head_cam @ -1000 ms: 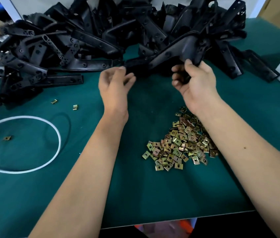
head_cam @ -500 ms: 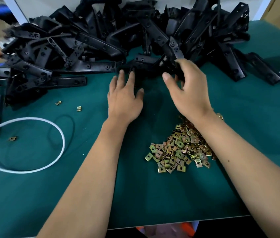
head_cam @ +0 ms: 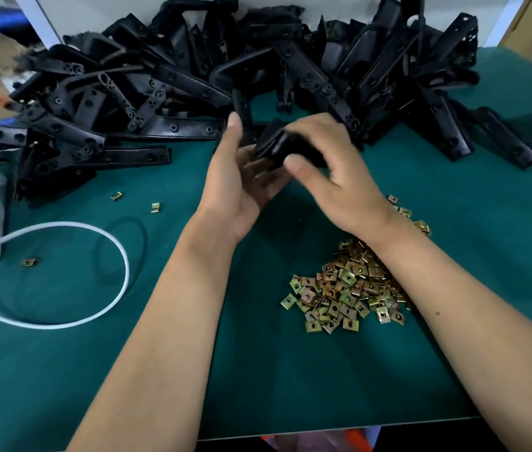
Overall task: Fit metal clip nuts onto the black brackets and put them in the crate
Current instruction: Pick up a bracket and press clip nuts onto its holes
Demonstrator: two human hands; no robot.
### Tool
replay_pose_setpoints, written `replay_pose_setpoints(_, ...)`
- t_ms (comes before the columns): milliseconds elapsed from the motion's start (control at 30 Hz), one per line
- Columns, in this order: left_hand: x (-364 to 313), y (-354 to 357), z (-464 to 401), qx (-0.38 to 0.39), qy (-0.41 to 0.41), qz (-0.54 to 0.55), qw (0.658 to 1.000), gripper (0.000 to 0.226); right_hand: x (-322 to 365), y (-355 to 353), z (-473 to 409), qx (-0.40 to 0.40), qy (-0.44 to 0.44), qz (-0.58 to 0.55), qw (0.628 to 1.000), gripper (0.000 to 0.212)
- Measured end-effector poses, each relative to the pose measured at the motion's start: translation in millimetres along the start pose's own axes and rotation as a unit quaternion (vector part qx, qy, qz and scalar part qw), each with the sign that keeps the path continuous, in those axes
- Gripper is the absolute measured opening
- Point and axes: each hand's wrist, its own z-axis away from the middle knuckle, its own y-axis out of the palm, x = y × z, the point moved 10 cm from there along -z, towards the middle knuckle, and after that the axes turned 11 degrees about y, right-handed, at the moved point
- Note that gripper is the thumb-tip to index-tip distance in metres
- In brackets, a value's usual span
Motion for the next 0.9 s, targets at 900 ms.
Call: replay_pose_setpoints(900, -25.0, -62.3, -11.2, -0.195, 0.092, 0.085, 0.973, 0.023, -67.2, 73.3, -59.0, 0.096, 0.278, 0.238, 0.925, 0.02)
